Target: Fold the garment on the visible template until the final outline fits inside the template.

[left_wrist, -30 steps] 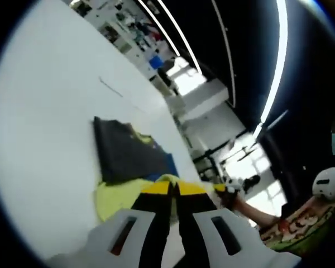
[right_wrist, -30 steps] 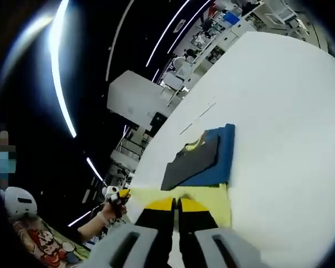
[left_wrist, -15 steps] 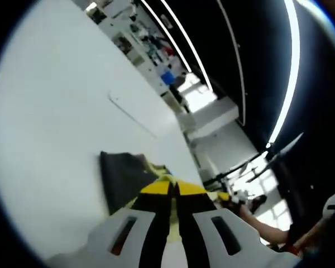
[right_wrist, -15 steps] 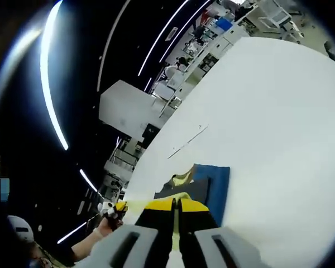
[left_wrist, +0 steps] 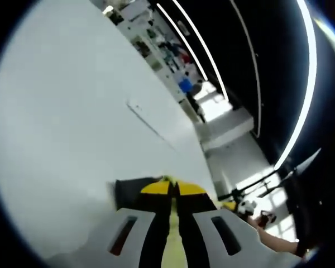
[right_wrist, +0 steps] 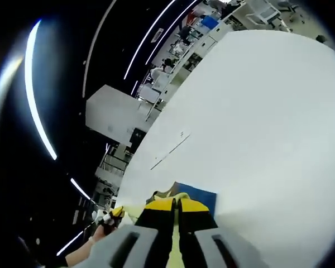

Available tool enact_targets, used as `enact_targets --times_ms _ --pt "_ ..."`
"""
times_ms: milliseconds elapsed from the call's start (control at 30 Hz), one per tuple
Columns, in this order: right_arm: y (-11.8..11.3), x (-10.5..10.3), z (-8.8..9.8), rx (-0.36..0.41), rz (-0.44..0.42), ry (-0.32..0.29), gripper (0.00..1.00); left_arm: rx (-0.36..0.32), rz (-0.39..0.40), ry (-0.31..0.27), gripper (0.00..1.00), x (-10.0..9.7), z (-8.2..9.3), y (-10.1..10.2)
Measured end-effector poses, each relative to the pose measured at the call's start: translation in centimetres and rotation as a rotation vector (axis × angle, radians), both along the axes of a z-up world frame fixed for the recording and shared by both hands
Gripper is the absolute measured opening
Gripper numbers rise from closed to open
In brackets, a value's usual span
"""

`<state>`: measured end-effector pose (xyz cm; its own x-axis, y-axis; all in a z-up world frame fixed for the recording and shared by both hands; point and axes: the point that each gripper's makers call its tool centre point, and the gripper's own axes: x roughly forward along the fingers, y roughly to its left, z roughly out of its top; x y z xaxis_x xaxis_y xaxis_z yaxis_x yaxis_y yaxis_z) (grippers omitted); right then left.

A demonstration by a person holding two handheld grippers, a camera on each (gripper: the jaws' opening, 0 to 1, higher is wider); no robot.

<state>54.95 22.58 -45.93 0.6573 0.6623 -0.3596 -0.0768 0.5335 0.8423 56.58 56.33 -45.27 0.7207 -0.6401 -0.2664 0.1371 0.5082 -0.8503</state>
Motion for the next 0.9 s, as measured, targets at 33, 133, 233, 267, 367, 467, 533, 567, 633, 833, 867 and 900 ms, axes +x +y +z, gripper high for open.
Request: enact_targets --times_ms 33,133,233,267,367,467,533,567,633,833,867,900 --pt "0.0 0.2 0.1 0.01 -0.007 -0.005 0.0 -0.004 0.014 0.003 0.0 0.3 -0.1 0.1" --pt "0.1 0.7 -0.5 0.021 -0.01 0.005 0.0 0.021 0.03 0.018 0.0 0.9 -1.3 0.2" --pt "-0.2 0.8 -2.2 -0.004 -0.013 0.041 0.0 0.015 0.037 0.049 0.0 0.9 -2.4 -0.3" --pt "-0.1 0.8 -2.6 -0.01 -0.012 0.048 0.0 0.019 0.039 0.052 0.0 1.0 -2.6 -0.3" --pt "-0.2 0.9 -3.7 -0.03 -0.012 0.07 0.0 0.025 0.047 0.064 0.0 1.3 -3.3 -0.3" --pt "-0.2 0.9 -4.1 -0.037 -0.014 0.077 0.0 0.032 0.052 0.07 0.0 1.4 -3.4 -0.3" --pt "-0.2 0.9 -4.1 -0.038 -0.018 0.078 0.0 0.037 0.053 0.077 0.0 1.4 -3.7 -0.2" --pt "-0.2 1.0 -4.2 -0.039 -0.021 0.081 0.0 0.041 0.054 0.079 0.0 1.5 -4.0 -0.1" --pt "-0.2 1.0 -4.6 -0.037 -0.022 0.09 0.0 0.056 0.049 0.088 0.0 1.6 -4.7 0.0" --pt "0.0 0.6 -5.4 -0.066 -0.005 0.104 0.0 0.081 0.042 0.118 0.0 1.2 -6.0 0.4" --pt "0.0 0.6 -5.3 -0.073 -0.002 0.094 0.0 0.087 0.04 0.112 0.0 1.3 -5.9 0.4" --pt "0.0 0.6 -5.2 -0.083 0.003 0.073 0.0 0.089 0.033 0.106 0.0 1.2 -5.8 0.4"
